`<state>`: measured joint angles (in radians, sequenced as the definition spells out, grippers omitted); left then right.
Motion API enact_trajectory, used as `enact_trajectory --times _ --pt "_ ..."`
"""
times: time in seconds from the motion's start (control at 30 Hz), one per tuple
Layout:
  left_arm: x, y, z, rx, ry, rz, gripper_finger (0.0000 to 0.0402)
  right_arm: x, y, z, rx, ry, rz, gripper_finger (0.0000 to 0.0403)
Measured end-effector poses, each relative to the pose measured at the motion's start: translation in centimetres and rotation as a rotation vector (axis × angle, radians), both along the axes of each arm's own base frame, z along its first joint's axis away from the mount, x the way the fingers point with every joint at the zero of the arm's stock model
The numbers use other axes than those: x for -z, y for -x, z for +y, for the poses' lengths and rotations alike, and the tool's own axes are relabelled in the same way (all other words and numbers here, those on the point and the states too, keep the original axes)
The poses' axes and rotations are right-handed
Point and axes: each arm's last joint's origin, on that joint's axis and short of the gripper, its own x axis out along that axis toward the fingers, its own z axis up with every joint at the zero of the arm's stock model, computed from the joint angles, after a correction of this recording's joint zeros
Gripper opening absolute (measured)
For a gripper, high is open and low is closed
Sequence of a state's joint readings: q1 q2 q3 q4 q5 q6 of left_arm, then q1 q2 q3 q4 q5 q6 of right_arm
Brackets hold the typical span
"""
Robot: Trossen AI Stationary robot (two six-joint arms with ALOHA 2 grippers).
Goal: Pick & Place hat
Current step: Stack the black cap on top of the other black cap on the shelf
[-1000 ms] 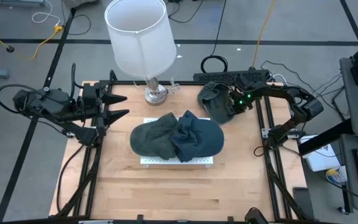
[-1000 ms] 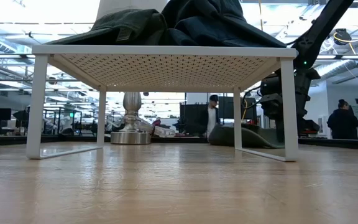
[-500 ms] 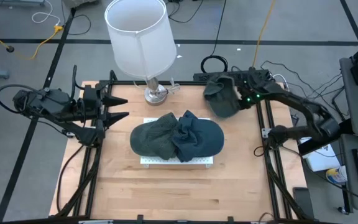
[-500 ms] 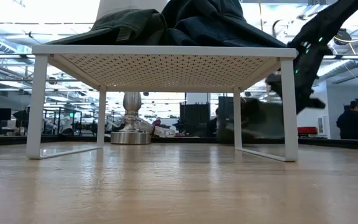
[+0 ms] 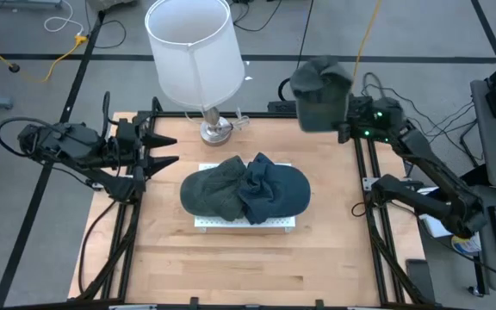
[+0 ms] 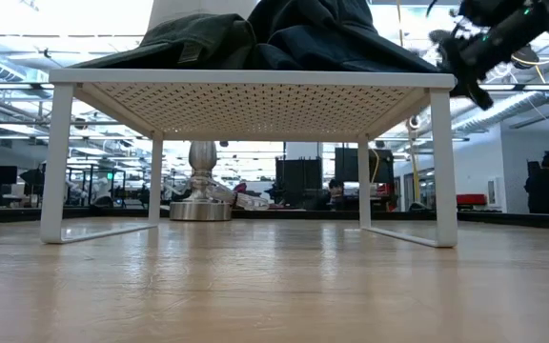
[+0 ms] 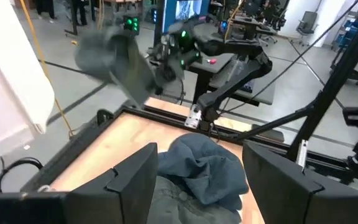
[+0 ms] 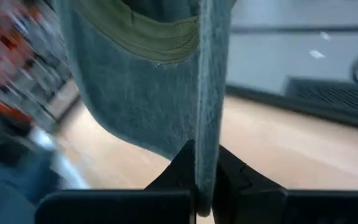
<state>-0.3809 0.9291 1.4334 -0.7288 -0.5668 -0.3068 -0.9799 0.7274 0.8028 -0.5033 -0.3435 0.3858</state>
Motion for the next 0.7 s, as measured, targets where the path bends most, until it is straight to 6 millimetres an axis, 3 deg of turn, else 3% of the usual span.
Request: enact_trajectory --times 0.2,0.7 --pt "0.1 0.0 -0.1 0.049 0.023 0.013 0.0227 -2.2 0.2 0.8 -0.055 0.046 -0.225 0.0004" --pt "0.0 0.0 -0.3 0.124 -0.017 0.015 0.0227 -4.8 -2.9 3.5 -0.454 0.275 -0.4 0.0004"
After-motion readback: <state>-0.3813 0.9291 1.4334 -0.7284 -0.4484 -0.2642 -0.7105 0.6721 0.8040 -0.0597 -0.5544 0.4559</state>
